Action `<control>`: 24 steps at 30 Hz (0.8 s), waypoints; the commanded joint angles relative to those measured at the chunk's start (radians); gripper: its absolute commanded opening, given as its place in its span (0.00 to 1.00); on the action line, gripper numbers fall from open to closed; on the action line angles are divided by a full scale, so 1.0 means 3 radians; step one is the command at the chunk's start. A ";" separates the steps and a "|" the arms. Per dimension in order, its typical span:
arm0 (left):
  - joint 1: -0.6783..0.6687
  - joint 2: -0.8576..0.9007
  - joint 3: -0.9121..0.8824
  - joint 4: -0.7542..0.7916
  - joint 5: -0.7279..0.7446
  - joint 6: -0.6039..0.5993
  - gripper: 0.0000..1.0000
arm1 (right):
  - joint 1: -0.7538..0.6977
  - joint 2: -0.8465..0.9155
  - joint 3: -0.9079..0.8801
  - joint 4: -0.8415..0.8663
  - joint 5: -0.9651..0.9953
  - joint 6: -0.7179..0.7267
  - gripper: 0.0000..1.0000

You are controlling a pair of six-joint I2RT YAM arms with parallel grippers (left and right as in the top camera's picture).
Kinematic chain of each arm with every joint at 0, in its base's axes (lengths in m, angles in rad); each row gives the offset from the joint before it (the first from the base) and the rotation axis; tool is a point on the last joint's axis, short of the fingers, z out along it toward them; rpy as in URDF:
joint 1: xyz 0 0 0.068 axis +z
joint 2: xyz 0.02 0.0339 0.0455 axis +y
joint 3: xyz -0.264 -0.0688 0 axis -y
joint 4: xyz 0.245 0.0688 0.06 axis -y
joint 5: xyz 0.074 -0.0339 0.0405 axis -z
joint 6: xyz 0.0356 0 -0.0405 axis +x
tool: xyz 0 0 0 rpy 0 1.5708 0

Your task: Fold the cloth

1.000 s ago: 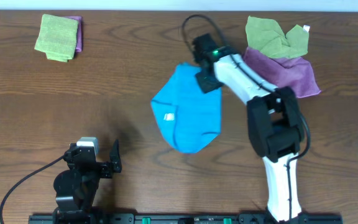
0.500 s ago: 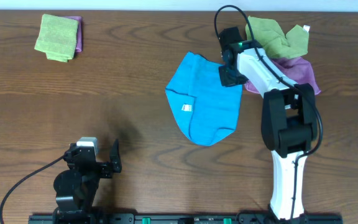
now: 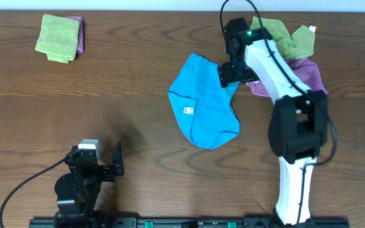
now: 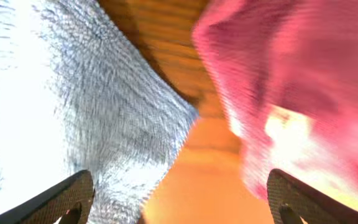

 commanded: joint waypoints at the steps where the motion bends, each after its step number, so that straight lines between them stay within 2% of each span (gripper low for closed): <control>1: -0.0017 -0.0019 -0.0064 -0.0020 0.0027 0.0060 0.95 | 0.0019 -0.0498 0.0136 -0.0061 0.0440 0.0027 0.87; 3: -0.0017 -0.0019 -0.0064 -0.0020 0.0027 0.0060 0.95 | 0.0015 -0.0707 0.0136 -0.0111 0.0546 0.0025 0.84; 5: -0.0017 -0.0019 -0.0064 -0.0019 0.0027 0.0060 0.95 | 0.0015 -0.0879 0.0136 -0.0126 0.0526 0.0025 0.73; 6: -0.0017 -0.0019 -0.0064 -0.0018 0.0025 0.0061 0.95 | 0.0015 -0.0958 0.0136 -0.0123 0.0479 0.0023 0.61; 7: -0.0017 -0.0019 -0.0064 -0.0018 0.0025 0.0061 0.95 | 0.0010 -0.1005 0.0136 -0.0113 0.0439 0.0014 0.40; 8: -0.0017 -0.0019 -0.0064 -0.0018 0.0027 0.0060 0.95 | -0.0006 -0.1036 0.0136 -0.0100 0.0371 -0.0017 0.10; 9: -0.0017 -0.0019 -0.0064 -0.0018 0.0027 0.0060 0.95 | -0.0024 -0.1040 0.0136 -0.0099 0.0294 -0.0038 0.01; 15: -0.0018 -0.0019 -0.0064 0.0225 0.0080 -0.0022 0.95 | -0.0114 -0.1008 -0.0019 -0.0118 -0.1055 -0.0425 0.01; 18: -0.0018 -0.0019 -0.0064 0.0329 0.0385 -0.0482 0.96 | -0.0108 -0.1113 -0.0008 -0.0183 -0.1183 -0.0449 0.01; 21: -0.0018 -0.0019 -0.0062 0.0427 0.0586 -0.1298 0.95 | -0.0089 -0.1361 -0.0003 -0.0202 -0.1225 -0.0449 0.01; 23: -0.0017 -0.0019 -0.0062 0.0581 0.0577 -0.1363 0.95 | -0.0086 -0.1579 -0.0003 -0.0239 -0.1348 -0.0453 0.02; 24: -0.0017 -0.0019 -0.0062 0.0660 0.0579 -0.1366 0.95 | -0.0086 -0.1670 -0.0003 -0.0262 -0.1371 -0.0454 0.10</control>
